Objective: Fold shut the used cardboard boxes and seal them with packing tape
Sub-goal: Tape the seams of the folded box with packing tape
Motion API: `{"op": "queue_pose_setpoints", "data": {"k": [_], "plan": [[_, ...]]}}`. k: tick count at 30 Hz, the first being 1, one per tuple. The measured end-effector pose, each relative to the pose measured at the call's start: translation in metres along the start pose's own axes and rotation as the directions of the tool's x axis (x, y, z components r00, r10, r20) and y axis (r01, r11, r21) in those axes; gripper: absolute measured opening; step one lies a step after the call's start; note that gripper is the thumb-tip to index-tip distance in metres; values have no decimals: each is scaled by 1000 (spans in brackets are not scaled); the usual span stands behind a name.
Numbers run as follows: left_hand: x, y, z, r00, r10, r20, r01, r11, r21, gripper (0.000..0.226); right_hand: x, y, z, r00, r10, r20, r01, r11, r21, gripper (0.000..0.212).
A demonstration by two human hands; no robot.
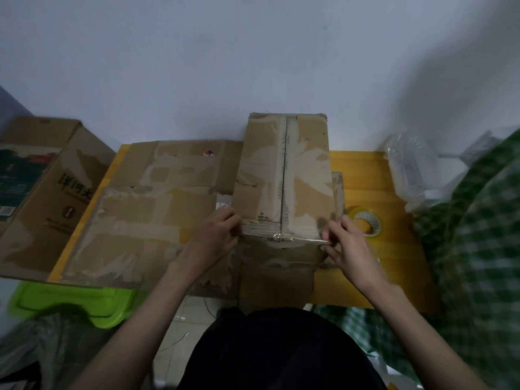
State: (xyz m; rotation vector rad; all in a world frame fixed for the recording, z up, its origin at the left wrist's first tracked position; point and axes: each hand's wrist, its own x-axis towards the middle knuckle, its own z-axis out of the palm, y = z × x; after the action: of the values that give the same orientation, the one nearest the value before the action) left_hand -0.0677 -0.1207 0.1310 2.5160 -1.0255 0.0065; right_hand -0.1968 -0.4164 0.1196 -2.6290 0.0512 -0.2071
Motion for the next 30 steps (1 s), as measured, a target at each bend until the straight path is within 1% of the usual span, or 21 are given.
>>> {"op": "queue_pose_setpoints", "data": {"k": [4, 6, 8, 10, 16, 18, 21, 25, 28, 30], "plan": [[19, 13, 10, 998, 37, 58, -32, 996, -87, 22, 20, -18, 5, 998, -68, -11, 67, 996, -62, 39], [31, 28, 18, 994, 76, 83, -65, 991, -121, 20, 30, -32, 13, 995, -91, 26, 92, 994, -51, 40], [39, 42, 24, 988, 135, 76, -124, 983, -138, 17, 36, -45, 20, 993, -104, 60, 107, 993, -40, 39], [40, 47, 28, 985, 162, 62, -152, 979, -137, 16, 39, -51, 25, 991, -117, 70, 120, 992, -32, 38], [32, 44, 33, 984, 175, 26, -172, 981, -86, 19, 36, -50, 24, 990, -125, 69, 124, 992, 19, 28], [30, 39, 31, 987, 157, 25, -155, 985, -71, 19, 34, -40, 18, 992, -116, 57, 114, 993, 39, 25], [21, 23, 21, 995, 101, 13, -100, 994, -41, 22, 23, -15, 3, 998, -54, 14, 53, 997, 51, 27], [4, 0, 7, 1000, -24, 5, 24, 997, -68, 23, 6, 12, -11, 997, 68, -48, -62, 992, 108, 31], [3, 0, 3, 999, -44, -9, 43, 996, -73, 24, 1, 17, -14, 990, 113, -83, -101, 986, 129, 35], [4, 1, 4, 993, -115, 0, 115, 987, -112, 27, 1, 20, -15, 984, 152, -91, -135, 976, 169, 37]]}}
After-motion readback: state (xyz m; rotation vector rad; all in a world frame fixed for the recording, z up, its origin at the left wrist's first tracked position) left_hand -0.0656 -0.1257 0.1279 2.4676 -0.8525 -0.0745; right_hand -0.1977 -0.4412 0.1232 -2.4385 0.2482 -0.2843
